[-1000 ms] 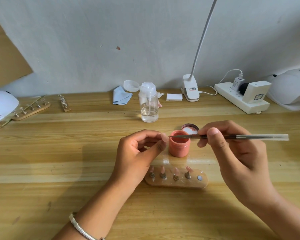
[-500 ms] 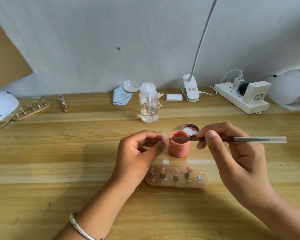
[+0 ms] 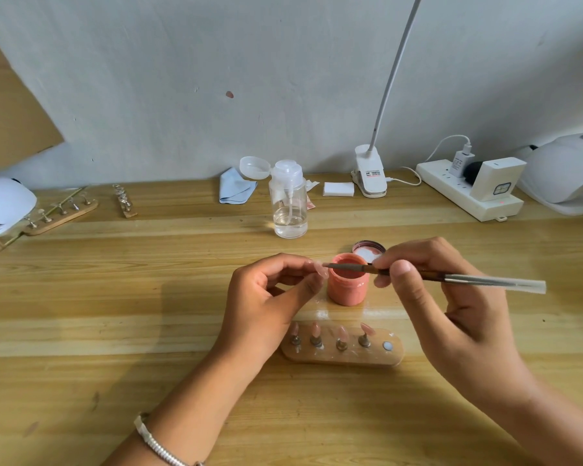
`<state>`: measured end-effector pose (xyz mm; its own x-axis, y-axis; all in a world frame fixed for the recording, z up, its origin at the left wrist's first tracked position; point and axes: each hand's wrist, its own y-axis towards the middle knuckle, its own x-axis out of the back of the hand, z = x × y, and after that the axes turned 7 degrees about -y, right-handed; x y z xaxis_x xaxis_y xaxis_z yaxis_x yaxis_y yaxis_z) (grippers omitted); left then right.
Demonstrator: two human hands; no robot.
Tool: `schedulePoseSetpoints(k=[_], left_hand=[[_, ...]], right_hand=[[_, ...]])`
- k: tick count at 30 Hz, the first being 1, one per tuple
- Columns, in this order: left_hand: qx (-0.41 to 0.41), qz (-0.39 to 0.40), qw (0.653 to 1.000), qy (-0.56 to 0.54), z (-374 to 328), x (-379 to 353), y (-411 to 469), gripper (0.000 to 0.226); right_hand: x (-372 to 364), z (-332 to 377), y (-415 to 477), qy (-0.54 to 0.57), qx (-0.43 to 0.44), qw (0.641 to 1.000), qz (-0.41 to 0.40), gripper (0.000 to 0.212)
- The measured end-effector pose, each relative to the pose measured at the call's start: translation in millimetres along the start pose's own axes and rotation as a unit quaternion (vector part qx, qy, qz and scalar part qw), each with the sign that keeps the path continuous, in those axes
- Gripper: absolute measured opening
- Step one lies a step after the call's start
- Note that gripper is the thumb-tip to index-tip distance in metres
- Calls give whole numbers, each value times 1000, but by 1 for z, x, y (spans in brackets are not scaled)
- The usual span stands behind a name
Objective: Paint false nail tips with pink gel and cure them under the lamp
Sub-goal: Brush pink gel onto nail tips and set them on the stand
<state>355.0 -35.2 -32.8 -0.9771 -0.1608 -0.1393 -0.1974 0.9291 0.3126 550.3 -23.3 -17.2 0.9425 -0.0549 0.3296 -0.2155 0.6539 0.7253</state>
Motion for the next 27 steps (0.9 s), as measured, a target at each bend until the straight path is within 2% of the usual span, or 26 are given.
schedulePoseSetpoints(k=[5,13,19,27], left_hand=[[3,-10,1000,-1,0,0,0,10],[10,-10,1000,-19,-3,-2,-1,8],[15,-6,999,-31,-4,-3,-2,13],[12,-2,999,-36,-3,-2,-1,17]], right_hand=[[-3,1,0,-19,21,999,33,15],[0,0,1,-11,-17,999,-27,19],[-4,0,1,7,-22,1000,-18,13],[0,2,-1,30,-24,999,-25,23]])
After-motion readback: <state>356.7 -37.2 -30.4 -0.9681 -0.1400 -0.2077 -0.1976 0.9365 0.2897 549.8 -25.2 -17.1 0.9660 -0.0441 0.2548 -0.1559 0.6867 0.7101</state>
